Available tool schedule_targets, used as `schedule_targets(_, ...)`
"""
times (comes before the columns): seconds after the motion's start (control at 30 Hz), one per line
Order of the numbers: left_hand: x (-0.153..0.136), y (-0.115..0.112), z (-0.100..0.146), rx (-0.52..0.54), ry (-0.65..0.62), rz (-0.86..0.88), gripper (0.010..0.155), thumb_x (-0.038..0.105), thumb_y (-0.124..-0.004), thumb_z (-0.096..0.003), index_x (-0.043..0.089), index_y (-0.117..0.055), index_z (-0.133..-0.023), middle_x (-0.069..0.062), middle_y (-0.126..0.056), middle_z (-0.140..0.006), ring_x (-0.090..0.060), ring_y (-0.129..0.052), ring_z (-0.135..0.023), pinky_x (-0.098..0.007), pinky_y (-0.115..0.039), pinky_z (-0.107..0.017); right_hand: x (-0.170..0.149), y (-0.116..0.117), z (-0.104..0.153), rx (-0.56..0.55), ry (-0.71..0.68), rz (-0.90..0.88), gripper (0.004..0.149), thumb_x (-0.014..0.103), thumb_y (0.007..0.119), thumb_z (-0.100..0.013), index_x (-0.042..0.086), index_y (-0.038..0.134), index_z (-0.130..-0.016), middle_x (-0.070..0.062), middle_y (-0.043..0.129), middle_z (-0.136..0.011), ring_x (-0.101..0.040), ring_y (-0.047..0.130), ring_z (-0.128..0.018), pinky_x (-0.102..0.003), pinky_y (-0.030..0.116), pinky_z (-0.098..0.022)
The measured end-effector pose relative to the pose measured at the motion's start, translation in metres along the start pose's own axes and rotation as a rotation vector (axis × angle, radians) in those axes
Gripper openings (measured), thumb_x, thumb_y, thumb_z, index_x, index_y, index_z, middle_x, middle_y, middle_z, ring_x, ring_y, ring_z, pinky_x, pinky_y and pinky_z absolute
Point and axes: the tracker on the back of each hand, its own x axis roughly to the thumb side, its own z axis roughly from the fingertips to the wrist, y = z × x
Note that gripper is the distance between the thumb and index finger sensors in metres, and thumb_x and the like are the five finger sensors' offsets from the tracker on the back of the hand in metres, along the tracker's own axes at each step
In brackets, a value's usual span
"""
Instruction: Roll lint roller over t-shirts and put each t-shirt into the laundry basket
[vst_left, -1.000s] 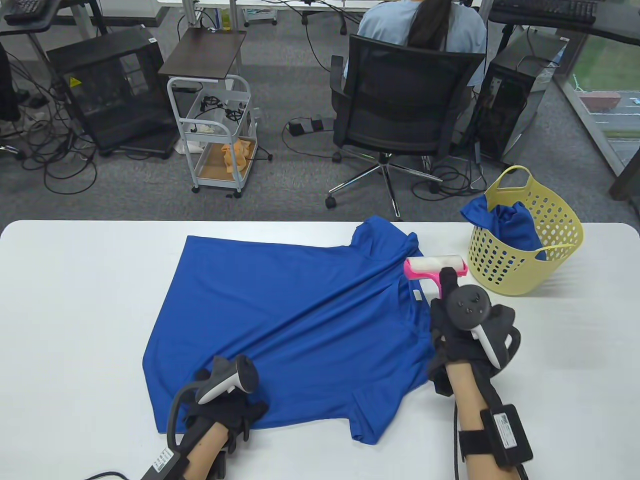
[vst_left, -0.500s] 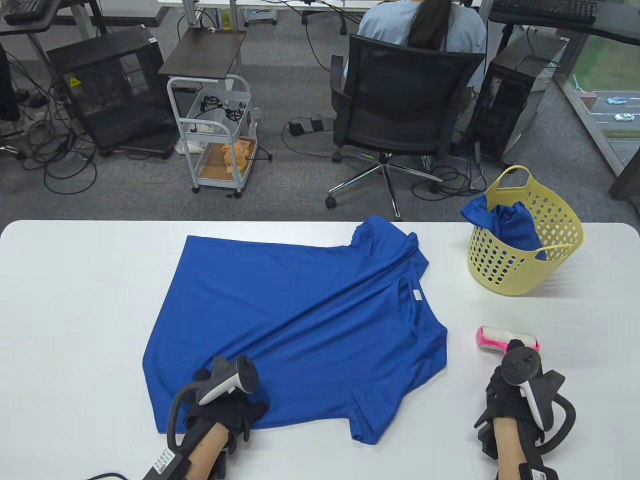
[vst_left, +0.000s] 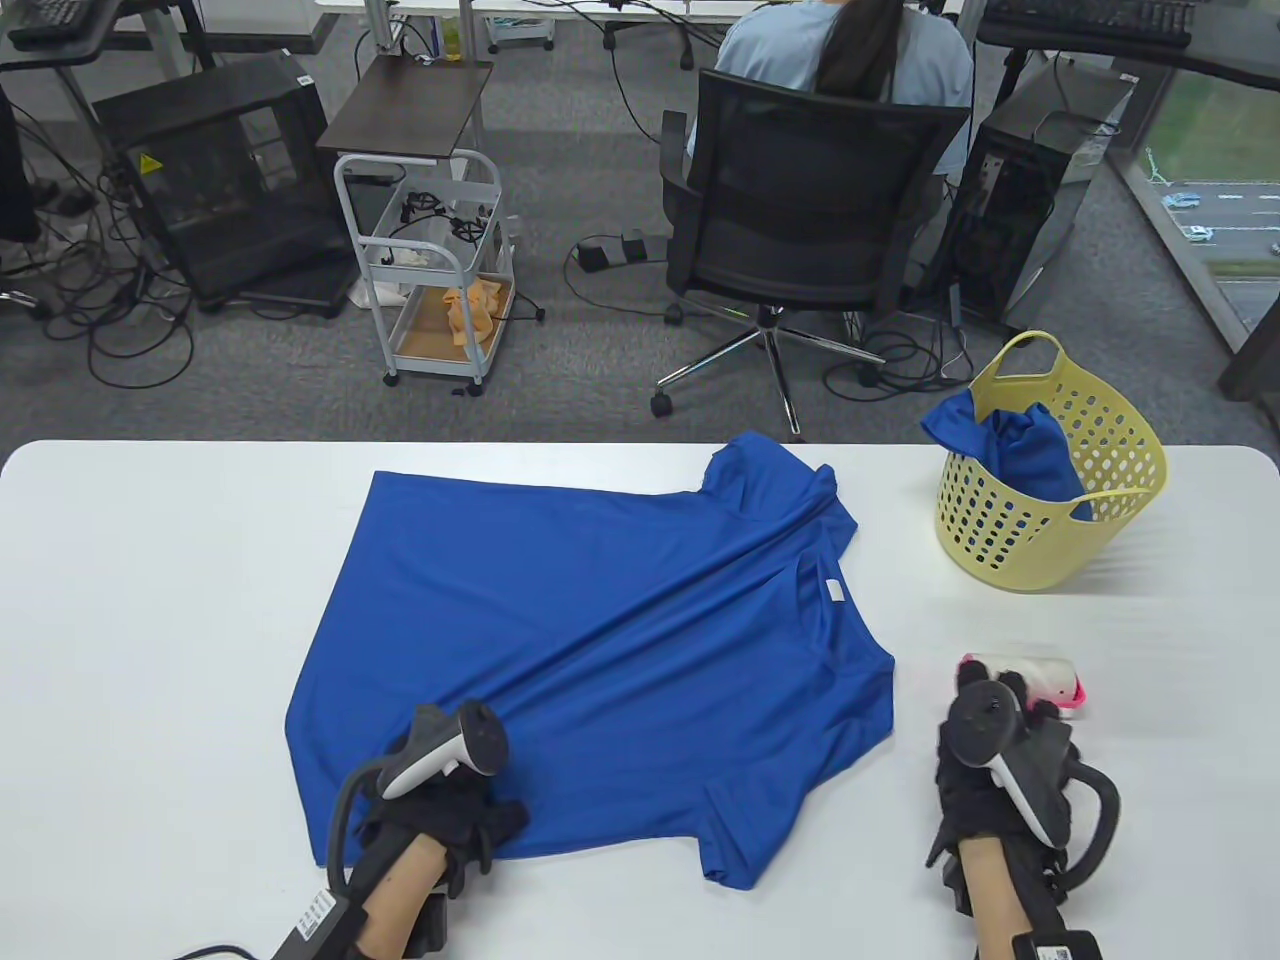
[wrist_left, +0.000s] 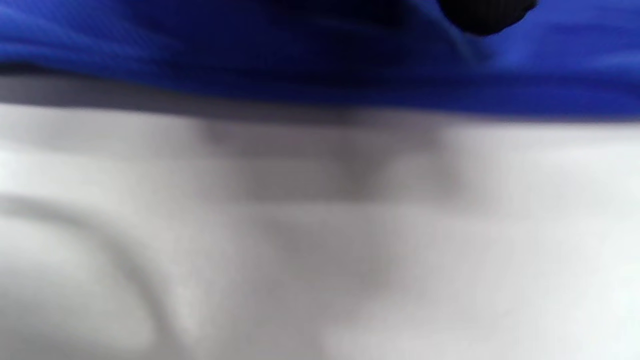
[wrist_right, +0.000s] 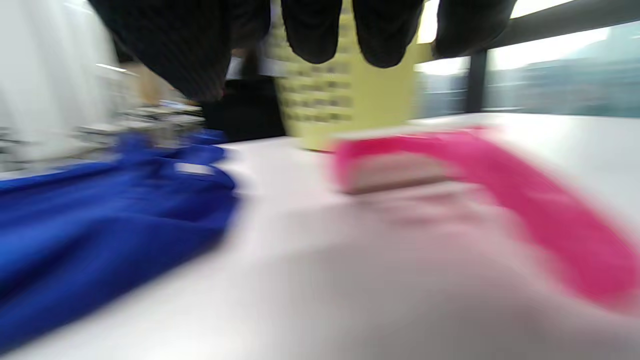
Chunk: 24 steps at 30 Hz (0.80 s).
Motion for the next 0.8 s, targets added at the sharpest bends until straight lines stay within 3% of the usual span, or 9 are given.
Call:
schedule_targets(0.07, -0.014, 0.011, 0.005, 0.015, -0.012, 0.068, 0.084, 0.063, -0.059, -0.0529, 0.038, -0.001, -0.108, 0.0, 0.006, -0.115, -0.043, -0.008, -0.112, -0.068, -0.029, -0.077, 0.042, 0.011, -0.001, 0.032, -0.304, -0.104, 0.059, 0.04, 0.072, -0.053, 0.036, 0.044, -0.105, -0.003, 0.037, -0.119, -0.04, 0.034, -0.105, -0.064, 0.04, -0.071)
schedule_targets(0.13, -0.026, 0.02, 0.008, 0.055, 0.016, 0.077, 0.082, 0.06, -0.064, -0.0532, 0.037, -0.009, -0.11, 0.003, 0.007, -0.114, -0.04, 0.0, -0.111, -0.067, -0.025, -0.077, 0.067, 0.028, -0.006, 0.201, -0.44, -0.058, 0.063, 0.046, 0.069, -0.053, 0.038, 0.037, -0.106, 0.0, 0.025, -0.12, -0.037, 0.022, -0.105, -0.063, 0.033, -0.073)
schedule_targets(0.2, -0.046, 0.029, 0.009, 0.079, 0.039, 0.043, 0.081, 0.058, -0.066, -0.053, 0.038, -0.013, -0.111, 0.003, 0.004, -0.115, -0.037, -0.002, -0.111, -0.065, -0.024, -0.078, 0.083, 0.051, -0.013, 0.383, -0.446, -0.03, 0.068, 0.051, 0.068, -0.051, 0.039, 0.031, -0.107, 0.001, 0.016, -0.119, -0.036, 0.013, -0.105, -0.064, 0.026, -0.072)
schedule_targets(0.3, -0.073, 0.028, 0.009, 0.034, 0.067, 0.055, 0.08, 0.057, -0.072, -0.0517, 0.037, -0.023, -0.113, 0.002, -0.001, -0.117, -0.034, -0.006, -0.113, -0.061, -0.023, -0.079, 0.081, 0.074, -0.022, 0.548, -0.42, -0.005, 0.075, 0.058, 0.068, -0.047, 0.039, 0.027, -0.107, 0.0, 0.01, -0.118, -0.039, 0.007, -0.103, -0.067, 0.021, -0.071)
schedule_targets(0.37, -0.09, 0.023, 0.006, -0.019, 0.091, 0.075, 0.083, 0.056, -0.076, -0.0503, 0.037, -0.025, -0.113, 0.001, -0.003, -0.117, -0.034, -0.012, -0.114, -0.059, -0.025, -0.08, 0.074, 0.084, -0.025, 0.6, -0.414, -0.014, 0.077, 0.06, 0.069, -0.045, 0.038, 0.029, -0.108, -0.003, 0.017, -0.119, -0.042, 0.019, -0.105, -0.069, 0.026, -0.07)
schedule_targets(0.4, -0.095, 0.021, 0.004, -0.031, 0.1, 0.082, 0.084, 0.055, -0.077, -0.0498, 0.042, -0.021, -0.11, 0.0, -0.005, -0.117, -0.031, -0.014, -0.115, -0.059, -0.027, -0.081, 0.07, 0.091, -0.025, 0.63, -0.404, -0.02, 0.074, 0.058, 0.07, -0.046, 0.037, 0.035, -0.107, -0.001, 0.02, -0.118, -0.038, 0.018, -0.104, -0.068, 0.024, -0.068)
schedule_targets(0.43, -0.101, 0.017, 0.002, -0.042, 0.087, 0.094, 0.086, 0.054, -0.079, -0.0496, 0.045, -0.017, -0.109, 0.001, -0.003, -0.116, -0.028, -0.009, -0.113, -0.058, -0.026, -0.081, 0.066, 0.098, -0.024, 0.674, -0.387, -0.033, 0.072, 0.054, 0.071, -0.047, 0.039, 0.031, -0.105, 0.004, 0.01, -0.115, -0.032, 0.007, -0.101, -0.064, 0.015, -0.066)
schedule_targets(0.53, -0.105, 0.014, 0.001, -0.018, 0.044, 0.031, 0.091, 0.053, -0.082, -0.048, 0.046, -0.014, -0.108, 0.002, -0.001, -0.115, -0.028, -0.007, -0.112, -0.056, -0.027, -0.082, 0.059, 0.092, -0.024, 0.557, -0.362, -0.13, 0.059, 0.045, 0.074, -0.049, 0.04, 0.048, -0.102, 0.006, 0.026, -0.116, -0.029, 0.02, -0.104, -0.061, 0.021, -0.069)
schedule_targets(0.8, -0.125, 0.012, 0.0, -0.037, -0.028, 0.026, 0.098, 0.056, -0.087, -0.0438, 0.05, -0.011, -0.106, 0.011, -0.001, -0.114, -0.018, -0.006, -0.111, -0.053, -0.025, -0.084, 0.044, 0.08, -0.028, 0.463, -0.428, -0.248, 0.041, 0.031, 0.078, -0.049, 0.026, 0.073, -0.089, 0.0, 0.055, -0.113, -0.032, 0.047, -0.103, -0.059, 0.04, -0.069)
